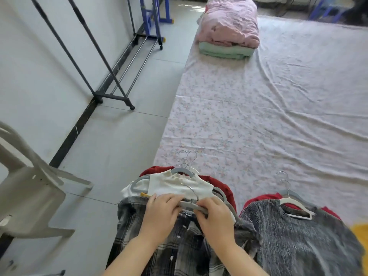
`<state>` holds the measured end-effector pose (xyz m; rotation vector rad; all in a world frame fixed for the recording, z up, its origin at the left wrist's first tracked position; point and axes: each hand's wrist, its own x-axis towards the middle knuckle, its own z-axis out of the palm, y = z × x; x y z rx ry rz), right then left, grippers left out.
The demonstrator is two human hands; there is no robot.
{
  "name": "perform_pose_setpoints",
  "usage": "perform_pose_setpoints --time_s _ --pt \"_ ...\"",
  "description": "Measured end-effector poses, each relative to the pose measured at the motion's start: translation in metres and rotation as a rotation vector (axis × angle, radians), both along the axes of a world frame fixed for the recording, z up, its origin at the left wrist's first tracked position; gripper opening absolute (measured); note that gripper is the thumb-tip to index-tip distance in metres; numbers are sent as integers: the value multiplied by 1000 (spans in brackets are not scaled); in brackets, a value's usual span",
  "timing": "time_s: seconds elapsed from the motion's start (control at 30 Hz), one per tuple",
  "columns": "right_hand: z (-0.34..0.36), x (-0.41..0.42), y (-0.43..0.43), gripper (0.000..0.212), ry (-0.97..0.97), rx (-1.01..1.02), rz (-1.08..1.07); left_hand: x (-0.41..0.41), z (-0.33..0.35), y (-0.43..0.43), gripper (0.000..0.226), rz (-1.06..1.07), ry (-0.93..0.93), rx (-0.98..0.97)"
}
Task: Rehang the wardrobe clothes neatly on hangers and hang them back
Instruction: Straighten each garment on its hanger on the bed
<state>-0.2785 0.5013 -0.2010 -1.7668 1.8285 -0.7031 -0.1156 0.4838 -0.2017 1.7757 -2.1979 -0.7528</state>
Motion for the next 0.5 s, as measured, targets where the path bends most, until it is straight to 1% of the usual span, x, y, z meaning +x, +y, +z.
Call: perform_pose_setpoints --time_s 0.1,0.17,0.23,0.37,0.5 --pt "27 -2 32 18 47 -64 26 -1 23 26 25 -1 113 -68" --pt "41 -4 55 16 46 -95 -6 -2 37 42 24 -23 189 -67" --pt "52 -6 81 18 20 -118 -81 -3 50 59 23 -71 248 -62" --pt "72 -10 144 26 -27 -157 -286 -13 75 99 22 -215 312 -131" --pt "94 -17 206 32 39 -239 -417 -32 98 140 25 -290 340 -141"
